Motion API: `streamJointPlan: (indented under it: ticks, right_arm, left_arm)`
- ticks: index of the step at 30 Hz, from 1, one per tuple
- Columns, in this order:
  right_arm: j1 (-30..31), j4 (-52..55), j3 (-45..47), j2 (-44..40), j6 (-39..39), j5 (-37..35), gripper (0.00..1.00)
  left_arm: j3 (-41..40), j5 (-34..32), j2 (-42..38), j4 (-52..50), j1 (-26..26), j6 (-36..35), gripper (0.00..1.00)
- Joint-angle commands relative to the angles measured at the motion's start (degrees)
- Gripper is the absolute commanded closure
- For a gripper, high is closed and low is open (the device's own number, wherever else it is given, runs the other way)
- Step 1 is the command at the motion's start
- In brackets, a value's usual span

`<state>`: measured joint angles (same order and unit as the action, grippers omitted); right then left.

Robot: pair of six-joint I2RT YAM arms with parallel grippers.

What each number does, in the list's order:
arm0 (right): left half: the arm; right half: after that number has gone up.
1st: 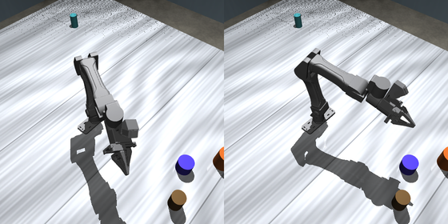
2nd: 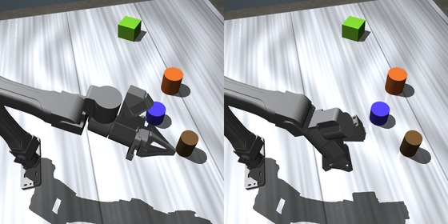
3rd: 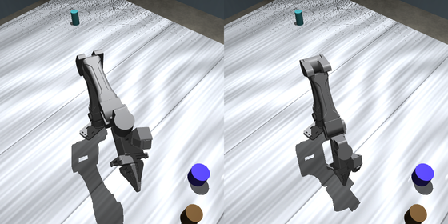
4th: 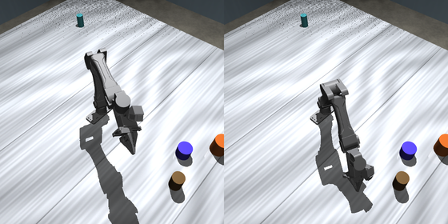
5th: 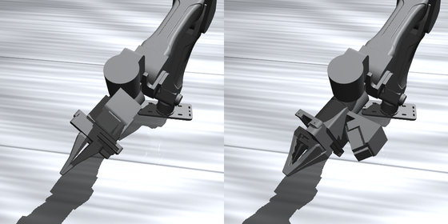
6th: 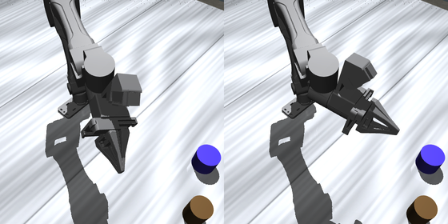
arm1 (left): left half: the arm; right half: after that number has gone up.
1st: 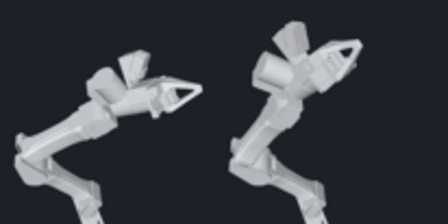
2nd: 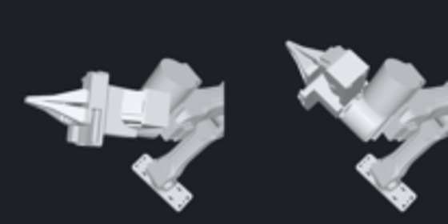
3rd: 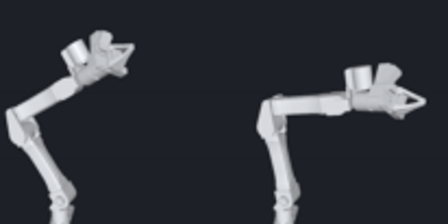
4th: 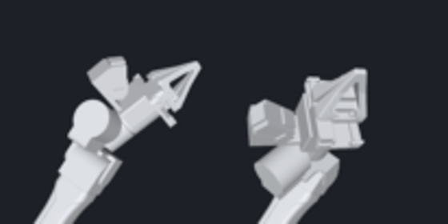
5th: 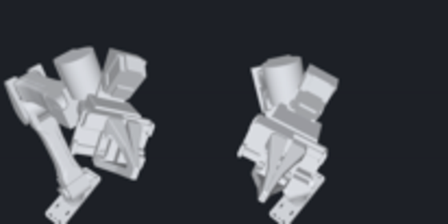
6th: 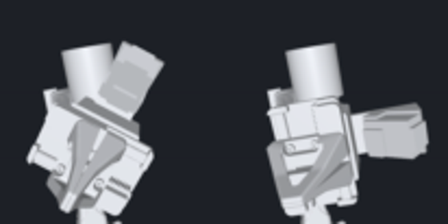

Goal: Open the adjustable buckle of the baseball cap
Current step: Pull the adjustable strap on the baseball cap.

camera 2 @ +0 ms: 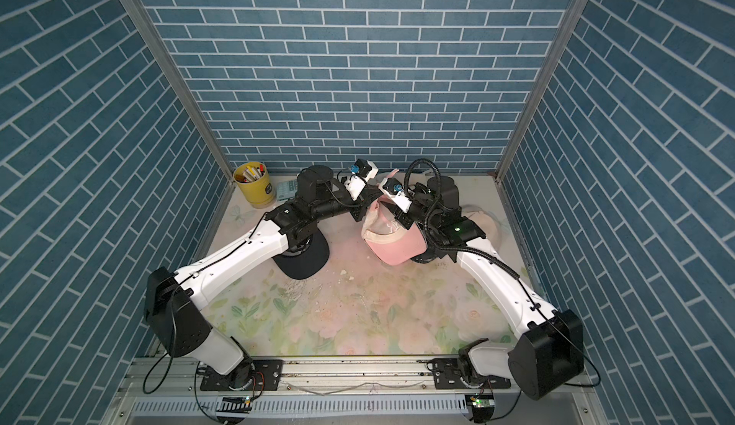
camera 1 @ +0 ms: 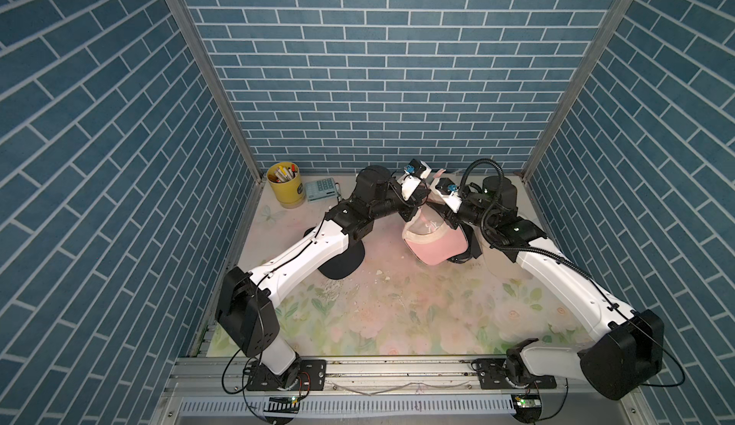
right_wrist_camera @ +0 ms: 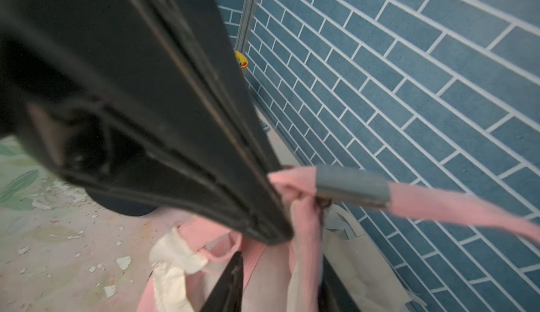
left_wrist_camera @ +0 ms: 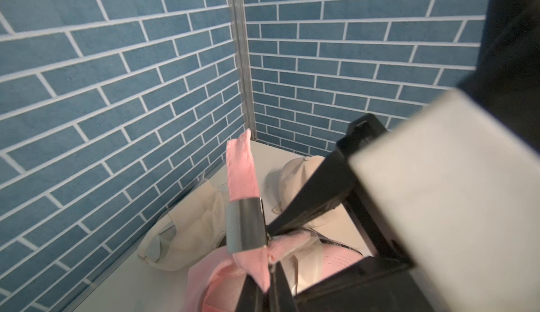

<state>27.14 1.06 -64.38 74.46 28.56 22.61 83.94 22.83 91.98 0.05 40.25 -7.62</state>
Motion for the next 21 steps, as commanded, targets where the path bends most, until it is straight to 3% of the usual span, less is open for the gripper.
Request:
streamJointPlan:
  ticks: [1,15,21]
  right_arm:
    - [0.5,-7.1,1.7,-0.9,0.8,-4.4,0.63]
    - [2.8,-9.0,2.9,-1.8,6.1,-9.5,0.83]
    - [3.2,-13.2,3.9,-1.3,5.6,-17.1,0.94]
  left_arm:
    - [3.5,4.1,1.8,-1.8,0.1,-0.9,1.0]
    - [9.7,8.1,6.5,-9.9,0.2,-3.1,1.0]
    - [12.7,5.8,8.5,-15.3,0.2,-5.3,1.0]
